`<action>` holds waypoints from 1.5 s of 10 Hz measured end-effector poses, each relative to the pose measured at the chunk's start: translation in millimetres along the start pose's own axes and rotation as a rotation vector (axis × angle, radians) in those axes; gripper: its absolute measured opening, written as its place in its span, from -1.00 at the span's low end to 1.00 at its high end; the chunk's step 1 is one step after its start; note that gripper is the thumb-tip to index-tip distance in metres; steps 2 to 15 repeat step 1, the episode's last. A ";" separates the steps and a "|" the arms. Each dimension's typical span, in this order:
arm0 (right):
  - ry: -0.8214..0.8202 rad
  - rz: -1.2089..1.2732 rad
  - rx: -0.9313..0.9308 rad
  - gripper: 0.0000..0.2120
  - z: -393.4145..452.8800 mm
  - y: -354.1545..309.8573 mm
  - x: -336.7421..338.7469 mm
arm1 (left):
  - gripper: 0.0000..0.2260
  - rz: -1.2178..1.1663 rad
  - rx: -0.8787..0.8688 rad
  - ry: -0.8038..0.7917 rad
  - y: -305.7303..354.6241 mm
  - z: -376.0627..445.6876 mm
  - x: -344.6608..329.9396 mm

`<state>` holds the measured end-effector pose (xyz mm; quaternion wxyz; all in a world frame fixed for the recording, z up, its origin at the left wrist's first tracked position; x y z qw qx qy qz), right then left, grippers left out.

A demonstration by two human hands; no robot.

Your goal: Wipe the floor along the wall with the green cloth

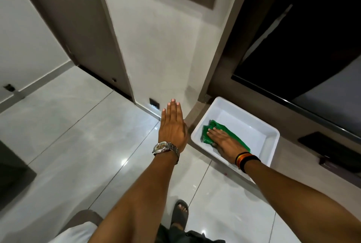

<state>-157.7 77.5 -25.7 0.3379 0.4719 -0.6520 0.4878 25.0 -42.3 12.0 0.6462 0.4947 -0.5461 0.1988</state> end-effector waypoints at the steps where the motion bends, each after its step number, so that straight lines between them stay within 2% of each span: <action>1: 0.162 0.149 -0.094 -0.54 -16.0 -3.0 20.6 | -0.37 -0.003 -0.032 0.117 1.8 11.9 26.2; 15: 0.162 0.149 -0.094 -0.54 -16.0 -3.0 20.6 | -0.37 -0.003 -0.032 0.117 1.8 11.9 26.2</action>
Point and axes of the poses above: each hand's wrist, its own z-axis towards the middle knuckle, its own x-axis out of the back of the hand, y = z × x, the point moved 4 cm from there along z, towards the middle knuckle, and after that the axes turned 6 degrees about x, right-handed, at the moved point
